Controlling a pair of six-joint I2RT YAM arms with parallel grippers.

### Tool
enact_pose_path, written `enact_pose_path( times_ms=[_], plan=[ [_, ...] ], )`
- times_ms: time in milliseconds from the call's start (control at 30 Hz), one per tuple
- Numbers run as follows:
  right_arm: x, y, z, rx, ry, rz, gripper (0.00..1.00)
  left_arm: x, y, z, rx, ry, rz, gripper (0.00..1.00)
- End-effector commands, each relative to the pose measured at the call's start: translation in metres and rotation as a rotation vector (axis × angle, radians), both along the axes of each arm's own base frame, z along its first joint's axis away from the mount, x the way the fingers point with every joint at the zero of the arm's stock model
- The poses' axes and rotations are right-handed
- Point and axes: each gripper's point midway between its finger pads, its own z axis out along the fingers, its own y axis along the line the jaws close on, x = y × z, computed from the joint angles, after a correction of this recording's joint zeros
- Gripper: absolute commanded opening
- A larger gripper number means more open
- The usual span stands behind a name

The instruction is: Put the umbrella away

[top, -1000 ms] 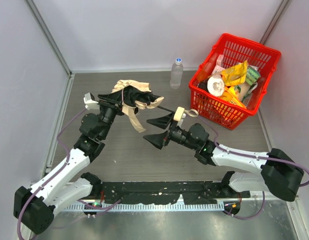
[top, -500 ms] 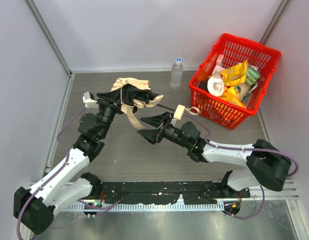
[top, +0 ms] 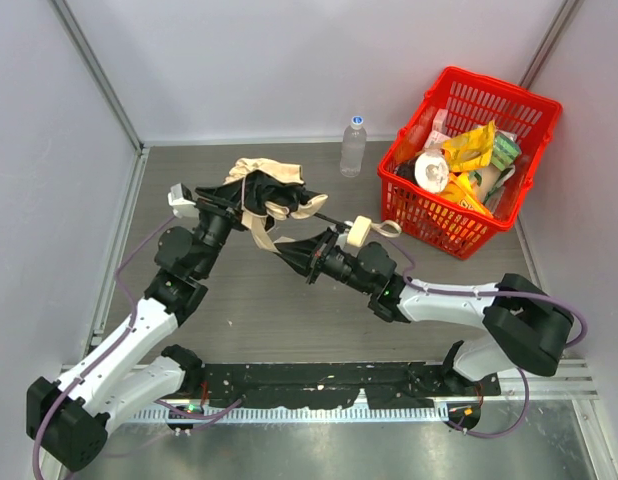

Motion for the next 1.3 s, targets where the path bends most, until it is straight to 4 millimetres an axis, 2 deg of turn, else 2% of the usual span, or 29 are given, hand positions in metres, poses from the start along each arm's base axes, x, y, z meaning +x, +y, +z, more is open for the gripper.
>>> enact_pose_path(
  times_ms=[0, 33, 67, 100, 167, 233, 267, 300, 367, 467, 633, 667, 700, 733, 800, 900, 967, 1133, 1267],
  plan=[
    [0.02, -0.007, 0.009, -0.047, -0.216, -0.063, 0.01, -0.029, -0.017, 0.03, -0.062, -0.012, -0.191, 0.0],
    [0.022, -0.007, 0.009, -0.081, -0.267, -0.061, 0.01, -0.032, -0.024, 0.021, -0.041, 0.026, -0.234, 0.0],
    [0.035, -0.015, -0.004, -0.187, -0.336, -0.102, 0.01, -0.037, -0.03, 0.013, -0.004, 0.056, -0.275, 0.0],
    [0.046, -0.02, -0.01, -0.254, -0.366, -0.11, 0.01, -0.044, -0.036, -0.004, 0.066, 0.113, -0.311, 0.0],
    [0.056, -0.03, -0.014, -0.352, -0.485, -0.126, 0.01, -0.057, -0.034, -0.029, 0.175, 0.204, -0.324, 0.0],
    [0.058, -0.037, -0.008, -0.384, -0.615, -0.135, 0.01, -0.068, -0.027, -0.058, 0.291, 0.312, -0.319, 0.0],
    [0.056, -0.035, -0.01, -0.41, -0.666, -0.106, 0.01, -0.073, -0.025, -0.068, 0.34, 0.334, -0.322, 0.0],
    [0.057, -0.033, -0.002, -0.408, -0.723, -0.1, 0.01, -0.076, -0.024, -0.082, 0.386, 0.377, -0.332, 0.0],
    [0.061, -0.03, -0.003, -0.471, -0.795, -0.085, 0.01, -0.082, -0.02, -0.112, 0.481, 0.458, -0.342, 0.0],
    [0.065, -0.03, -0.011, -0.589, -0.903, -0.066, 0.01, -0.087, -0.003, -0.159, 0.679, 0.584, -0.312, 0.0],
    [0.065, -0.036, -0.012, -0.656, -1.01, -0.117, 0.01, -0.083, 0.03, -0.231, 0.99, 0.767, -0.234, 0.0],
    [0.06, -0.033, -0.017, -0.667, -1.025, -0.117, 0.01, -0.084, 0.035, -0.244, 1.019, 0.808, -0.227, 0.0],
    [0.057, -0.032, -0.012, -0.68, -1.089, -0.158, 0.01, -0.081, 0.035, -0.254, 1.046, 0.816, -0.228, 0.0],
    [0.046, -0.023, -0.016, -0.739, -1.171, -0.188, 0.01, -0.079, 0.035, -0.275, 1.081, 0.844, -0.233, 0.0],
    [0.051, -0.023, -0.018, -0.782, -1.174, -0.251, 0.01, -0.079, 0.042, -0.292, 1.156, 0.899, -0.22, 0.0],
    [0.057, -0.031, -0.022, -0.795, -1.153, -0.318, 0.01, -0.075, 0.055, -0.309, 1.253, 0.957, -0.173, 0.0],
    [0.057, -0.033, -0.016, -0.789, -1.159, -0.381, 0.01, -0.072, 0.059, -0.322, 1.3, 0.993, -0.16, 0.0],
    [0.058, -0.033, -0.007, -0.816, -1.219, -0.45, 0.01, -0.073, 0.054, -0.351, 1.359, 1.076, -0.173, 0.0],
    [0.054, -0.021, -0.006, -0.779, -1.234, -0.433, 0.01, -0.07, 0.05, -0.372, 1.352, 1.12, -0.172, 0.0]
  ],
)
